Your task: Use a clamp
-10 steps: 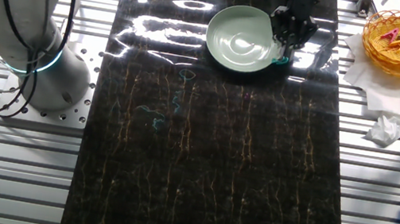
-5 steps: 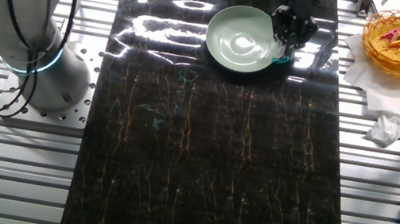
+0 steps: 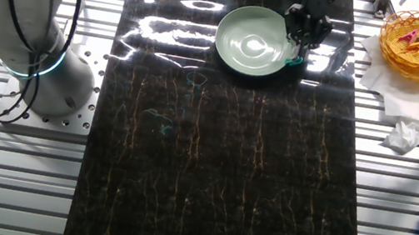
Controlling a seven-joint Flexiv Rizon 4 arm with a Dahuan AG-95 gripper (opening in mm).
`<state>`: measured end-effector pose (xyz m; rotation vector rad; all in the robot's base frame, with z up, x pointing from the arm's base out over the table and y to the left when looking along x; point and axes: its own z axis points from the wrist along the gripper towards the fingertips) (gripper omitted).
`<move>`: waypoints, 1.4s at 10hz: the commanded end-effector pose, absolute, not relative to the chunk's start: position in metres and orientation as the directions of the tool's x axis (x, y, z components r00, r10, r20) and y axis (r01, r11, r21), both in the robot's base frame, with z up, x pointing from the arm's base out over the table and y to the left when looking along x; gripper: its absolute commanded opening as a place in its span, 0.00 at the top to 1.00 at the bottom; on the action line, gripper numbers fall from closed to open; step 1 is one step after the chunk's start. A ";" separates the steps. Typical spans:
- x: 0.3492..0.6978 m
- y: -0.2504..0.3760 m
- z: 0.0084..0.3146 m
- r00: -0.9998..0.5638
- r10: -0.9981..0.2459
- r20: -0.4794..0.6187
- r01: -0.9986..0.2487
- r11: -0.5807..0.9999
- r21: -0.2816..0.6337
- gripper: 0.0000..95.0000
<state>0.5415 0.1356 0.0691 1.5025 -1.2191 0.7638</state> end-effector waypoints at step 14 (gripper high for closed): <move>0.535 0.125 0.077 0.287 -0.352 0.891 -0.951 0.006 0.308 1.00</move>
